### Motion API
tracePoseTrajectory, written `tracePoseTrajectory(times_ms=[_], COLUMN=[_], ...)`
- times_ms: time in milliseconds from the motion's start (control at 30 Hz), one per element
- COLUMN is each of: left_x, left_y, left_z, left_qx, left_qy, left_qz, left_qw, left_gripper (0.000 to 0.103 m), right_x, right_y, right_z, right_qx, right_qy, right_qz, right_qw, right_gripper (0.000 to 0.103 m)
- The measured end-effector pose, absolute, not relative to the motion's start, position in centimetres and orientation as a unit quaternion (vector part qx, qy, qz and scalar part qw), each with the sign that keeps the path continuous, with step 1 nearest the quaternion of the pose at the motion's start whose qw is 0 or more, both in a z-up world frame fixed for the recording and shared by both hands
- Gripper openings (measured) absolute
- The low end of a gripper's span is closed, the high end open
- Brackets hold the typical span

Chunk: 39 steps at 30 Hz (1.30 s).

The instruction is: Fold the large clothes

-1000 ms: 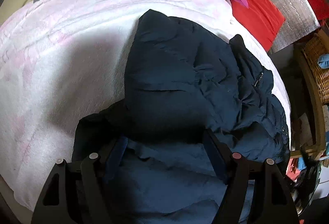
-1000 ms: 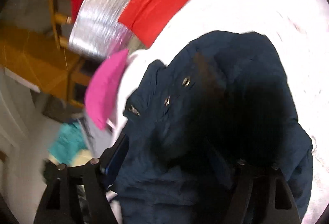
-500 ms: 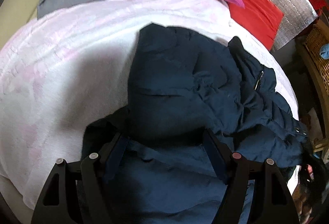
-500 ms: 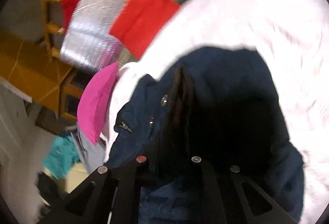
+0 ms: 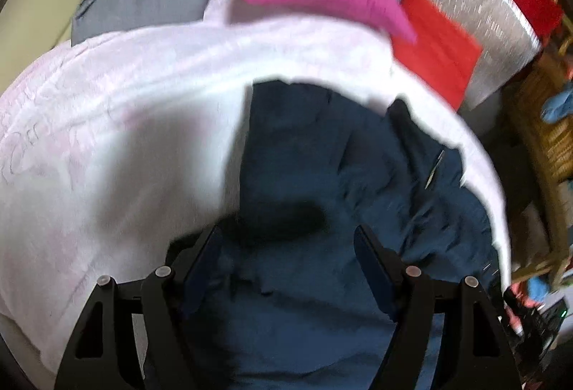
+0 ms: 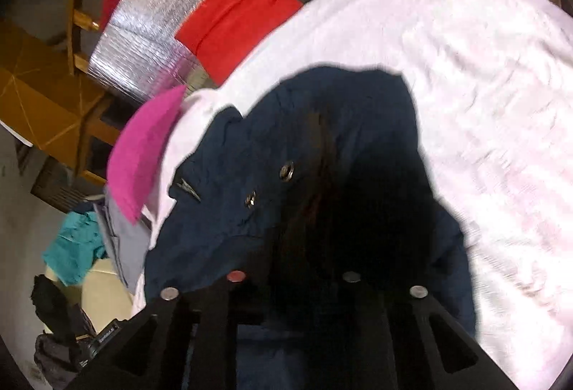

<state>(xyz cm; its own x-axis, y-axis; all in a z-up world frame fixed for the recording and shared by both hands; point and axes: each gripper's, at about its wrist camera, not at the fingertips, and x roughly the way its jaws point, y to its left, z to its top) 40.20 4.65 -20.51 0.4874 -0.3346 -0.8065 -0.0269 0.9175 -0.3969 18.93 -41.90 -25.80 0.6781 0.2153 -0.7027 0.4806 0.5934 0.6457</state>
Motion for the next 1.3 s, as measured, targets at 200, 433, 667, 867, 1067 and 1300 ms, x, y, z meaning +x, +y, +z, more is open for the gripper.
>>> tracePoseTrajectory(times_ms=[200, 433, 667, 867, 1067, 1300], left_x=[42.1, 43.0, 43.1, 42.9, 42.6, 41.5], left_y=[7.6, 8.4, 6.0, 4.3, 4.0, 3.8], left_z=[-22.2, -25.0, -24.7, -24.7, -23.9, -24.5], left_qx=[-0.267, -0.319, -0.268, -0.204, -0.199, -0.17], left_qy=[0.491, 0.515, 0.522, 0.532, 0.51, 0.521], left_qz=[-0.084, -0.099, -0.102, -0.092, -0.089, -0.077], left_qw=[0.825, 0.789, 0.803, 0.816, 0.832, 0.833], left_gripper=[0.079, 0.079, 0.078, 0.056, 0.046, 0.05], right_x=[16.5, 20.0, 22.8, 24.4, 26.4, 25.4], right_y=[-46.9, -50.1, -46.9, -43.8, -42.1, -42.6], right_z=[-23.9, -30.0, -31.7, -30.7, -27.4, -28.3], right_qx=[0.449, 0.532, 0.518, 0.406, 0.332, 0.312], right_qy=[0.347, 0.401, 0.436, 0.477, 0.462, 0.456], right_qz=[-0.103, -0.045, 0.035, -0.013, -0.028, -0.042], right_qw=[0.817, 0.745, 0.736, 0.779, 0.822, 0.832], right_gripper=[0.082, 0.082, 0.081, 0.057, 0.034, 0.034])
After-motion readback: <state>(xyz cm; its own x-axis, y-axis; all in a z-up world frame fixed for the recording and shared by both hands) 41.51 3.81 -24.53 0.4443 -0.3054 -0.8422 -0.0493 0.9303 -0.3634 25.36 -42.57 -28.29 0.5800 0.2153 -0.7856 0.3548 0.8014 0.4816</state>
